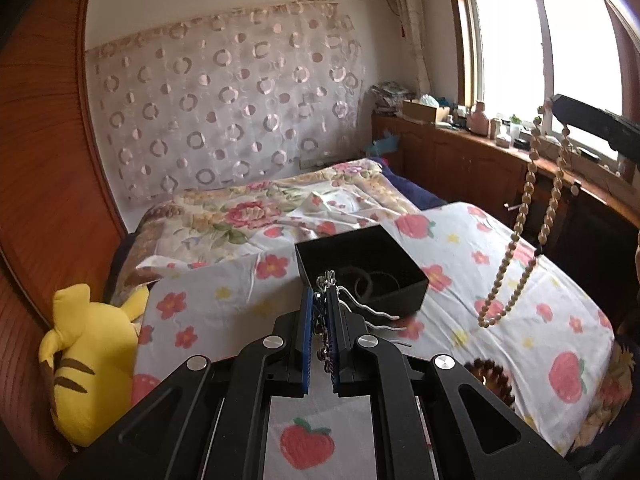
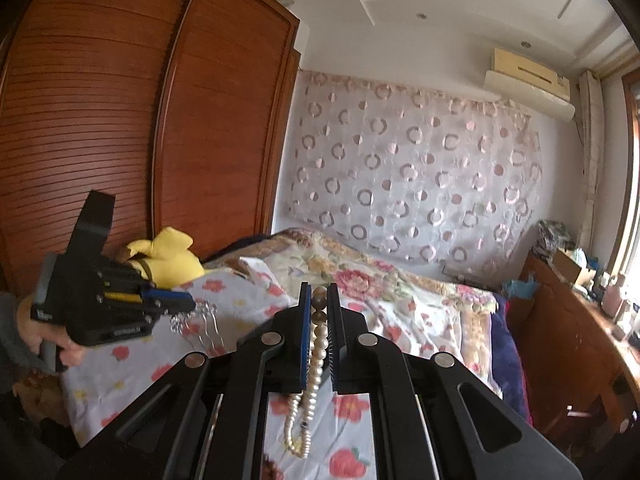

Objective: Organize jewelry
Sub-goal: 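Carry the silver brooch and pearl necklace into the black box and release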

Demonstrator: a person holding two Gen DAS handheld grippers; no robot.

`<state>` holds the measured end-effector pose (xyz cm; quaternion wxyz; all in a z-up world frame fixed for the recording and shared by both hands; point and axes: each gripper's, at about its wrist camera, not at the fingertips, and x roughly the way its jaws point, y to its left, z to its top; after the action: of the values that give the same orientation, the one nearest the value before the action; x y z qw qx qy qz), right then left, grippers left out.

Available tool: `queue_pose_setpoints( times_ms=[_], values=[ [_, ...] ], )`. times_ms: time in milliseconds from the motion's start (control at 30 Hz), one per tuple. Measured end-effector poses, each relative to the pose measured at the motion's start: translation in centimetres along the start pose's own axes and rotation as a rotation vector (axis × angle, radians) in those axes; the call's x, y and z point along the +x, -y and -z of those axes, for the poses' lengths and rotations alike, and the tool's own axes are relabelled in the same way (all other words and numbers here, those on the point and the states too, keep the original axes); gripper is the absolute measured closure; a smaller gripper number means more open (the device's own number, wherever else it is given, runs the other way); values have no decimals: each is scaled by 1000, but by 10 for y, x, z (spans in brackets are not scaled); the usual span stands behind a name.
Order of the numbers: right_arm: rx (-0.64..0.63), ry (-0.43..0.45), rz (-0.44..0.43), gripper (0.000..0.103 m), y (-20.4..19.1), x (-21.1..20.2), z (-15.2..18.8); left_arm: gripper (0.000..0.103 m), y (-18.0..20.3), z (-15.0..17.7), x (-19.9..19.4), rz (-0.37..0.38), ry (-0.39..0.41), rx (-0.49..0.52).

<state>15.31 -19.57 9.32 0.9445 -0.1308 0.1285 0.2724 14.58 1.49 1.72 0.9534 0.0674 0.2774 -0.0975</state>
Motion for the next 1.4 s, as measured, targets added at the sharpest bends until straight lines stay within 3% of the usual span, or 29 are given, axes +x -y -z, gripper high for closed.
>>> queue_pose_setpoints(
  times_ms=[333, 500, 800, 1233, 1333, 1400],
  values=[
    [-2, -15, 11, 94, 12, 53, -47, 97, -19, -16, 11, -10, 17, -56],
    [-45, -49, 35, 94, 12, 83, -51, 97, -24, -22, 17, -6, 19, -70],
    [-13, -199, 70, 94, 25, 158, 2, 97, -28, -27, 21, -14, 19, -61],
    [86, -372, -20, 93, 21, 192, 75, 97, -27, -28, 48, -20, -17, -75],
    [113, -373, -31, 69, 24, 186, 79, 97, -24, -29, 59, -21, -28, -75],
    [111, -370, -37, 66, 24, 179, 81, 97, -22, -31, 68, -23, -36, -74]
  ],
)
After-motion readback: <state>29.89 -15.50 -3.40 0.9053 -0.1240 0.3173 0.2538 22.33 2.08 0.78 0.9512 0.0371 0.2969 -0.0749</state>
